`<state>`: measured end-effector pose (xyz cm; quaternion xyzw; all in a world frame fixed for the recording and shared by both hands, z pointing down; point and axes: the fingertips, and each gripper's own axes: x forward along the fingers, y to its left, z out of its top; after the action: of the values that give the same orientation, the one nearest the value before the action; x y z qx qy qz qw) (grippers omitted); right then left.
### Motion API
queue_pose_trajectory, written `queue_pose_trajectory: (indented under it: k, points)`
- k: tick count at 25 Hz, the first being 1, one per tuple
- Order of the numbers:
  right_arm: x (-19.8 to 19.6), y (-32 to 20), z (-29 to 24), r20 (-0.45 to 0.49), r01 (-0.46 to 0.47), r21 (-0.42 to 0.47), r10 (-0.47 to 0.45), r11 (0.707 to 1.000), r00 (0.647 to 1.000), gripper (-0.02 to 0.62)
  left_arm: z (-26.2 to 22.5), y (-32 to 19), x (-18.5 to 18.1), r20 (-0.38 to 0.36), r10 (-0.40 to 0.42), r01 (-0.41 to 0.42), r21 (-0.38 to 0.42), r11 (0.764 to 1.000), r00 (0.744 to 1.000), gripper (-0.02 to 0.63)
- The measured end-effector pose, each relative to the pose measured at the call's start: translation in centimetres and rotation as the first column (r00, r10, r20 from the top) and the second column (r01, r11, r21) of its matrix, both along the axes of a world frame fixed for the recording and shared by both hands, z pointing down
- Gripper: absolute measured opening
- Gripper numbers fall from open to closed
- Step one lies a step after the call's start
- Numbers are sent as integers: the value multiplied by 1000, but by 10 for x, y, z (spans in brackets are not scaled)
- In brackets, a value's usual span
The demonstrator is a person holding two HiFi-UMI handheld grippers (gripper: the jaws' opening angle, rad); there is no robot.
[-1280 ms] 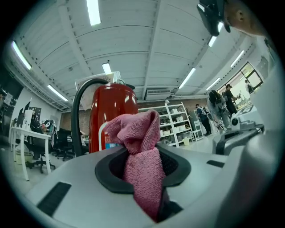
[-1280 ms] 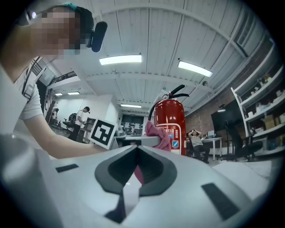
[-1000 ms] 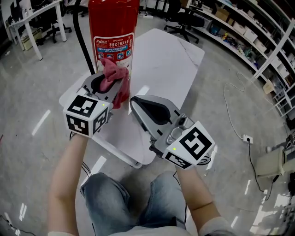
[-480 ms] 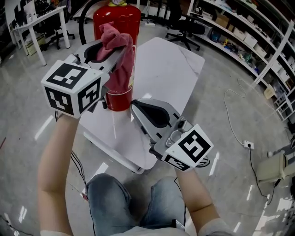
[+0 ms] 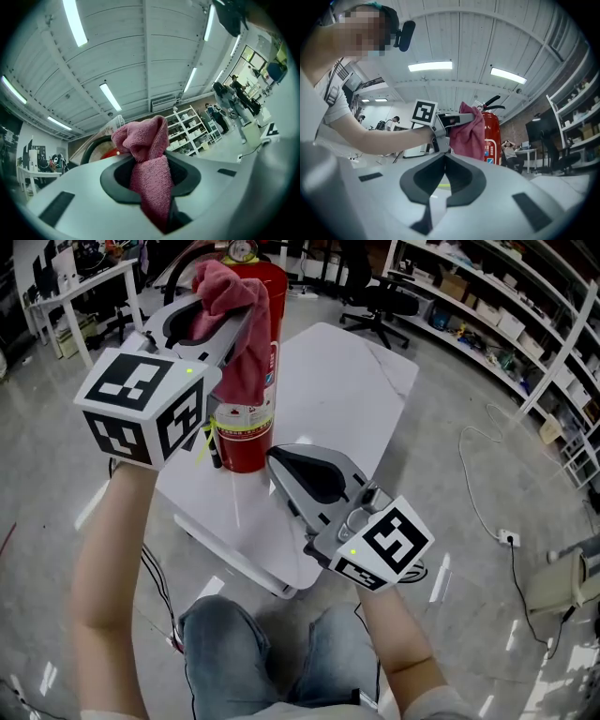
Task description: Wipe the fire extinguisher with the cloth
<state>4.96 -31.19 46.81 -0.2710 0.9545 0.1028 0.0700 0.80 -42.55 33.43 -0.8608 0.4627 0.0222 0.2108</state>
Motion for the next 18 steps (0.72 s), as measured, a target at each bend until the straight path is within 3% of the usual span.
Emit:
queue_pose_trajectory:
  k: [8,18]
  points:
    - [4,-4,13,-12,-12,-13,11,1000,1000,9,63,-12,0,-60,-2,-3,-81,997,998,114]
    - [2,4,21,-31,-14,-36,13,999,999,9,128,-3,-1,-6,-13,12,-191,982,1000,114]
